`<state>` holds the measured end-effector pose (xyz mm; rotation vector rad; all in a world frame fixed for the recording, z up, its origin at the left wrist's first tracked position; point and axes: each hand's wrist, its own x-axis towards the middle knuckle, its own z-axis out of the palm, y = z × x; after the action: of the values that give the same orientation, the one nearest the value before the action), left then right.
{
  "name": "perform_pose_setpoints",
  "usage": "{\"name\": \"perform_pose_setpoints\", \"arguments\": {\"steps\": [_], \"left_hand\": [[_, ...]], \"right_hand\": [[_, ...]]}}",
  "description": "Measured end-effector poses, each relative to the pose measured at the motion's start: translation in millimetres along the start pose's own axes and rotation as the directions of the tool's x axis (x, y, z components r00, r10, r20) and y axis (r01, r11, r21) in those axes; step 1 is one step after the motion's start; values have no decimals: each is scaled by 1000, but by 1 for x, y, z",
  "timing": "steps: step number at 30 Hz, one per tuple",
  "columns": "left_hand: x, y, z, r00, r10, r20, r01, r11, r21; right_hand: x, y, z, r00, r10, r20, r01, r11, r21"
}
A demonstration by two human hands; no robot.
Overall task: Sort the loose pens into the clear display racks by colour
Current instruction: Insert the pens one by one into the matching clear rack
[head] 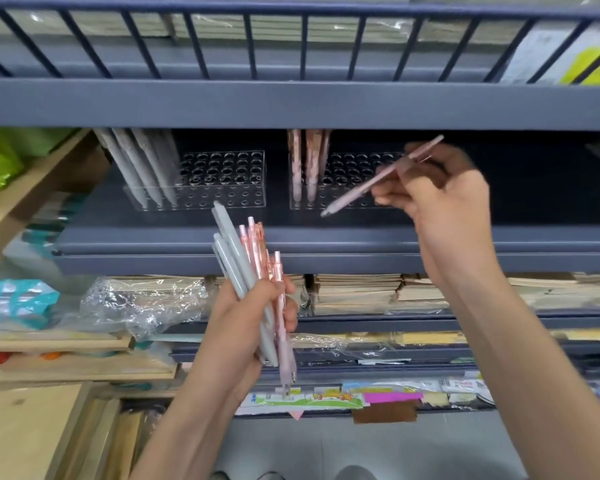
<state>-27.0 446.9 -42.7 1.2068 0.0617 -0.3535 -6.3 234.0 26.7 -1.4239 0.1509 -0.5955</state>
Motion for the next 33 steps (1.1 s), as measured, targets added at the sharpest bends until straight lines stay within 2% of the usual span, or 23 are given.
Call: {"name": "perform_pose_setpoints", "arguments": {"steps": [6, 10, 11, 14, 19, 21, 27, 33], "left_hand": [[-2, -6, 6, 999, 23, -29, -23, 1000, 0], [-8, -4, 5, 999, -6, -38, 7, 1000, 14], [-9, -3, 3, 999, -11, -50, 12, 1000, 14], [-12, -3, -2, 994, -21, -111, 24, 1000, 20], [-15, 1, -13, 990, -44, -136, 42, 999, -19], [-17, 4, -17, 991, -34, -127, 30, 999, -32], [-21, 10, -30, 996, -27, -84, 22, 999, -49], [-23, 15, -31, 999, -25, -40, 23, 998, -53]], "right_hand": [[27, 0, 5, 989, -147, -30, 146, 988, -44], [39, 5, 17, 985, -170, 19, 170, 959, -225], [42, 6, 21, 986, -164, 26, 163, 933, -322], [53, 5, 34, 988, -135, 74, 151, 766, -625], [62, -4, 55, 976, -90, 199, 217, 507, -834], [62, -4, 60, 973, -64, 223, 228, 456, -861], [63, -4, 69, 971, -12, 238, 221, 421, -880], [63, -4, 70, 970, -3, 242, 229, 339, -912]]}}
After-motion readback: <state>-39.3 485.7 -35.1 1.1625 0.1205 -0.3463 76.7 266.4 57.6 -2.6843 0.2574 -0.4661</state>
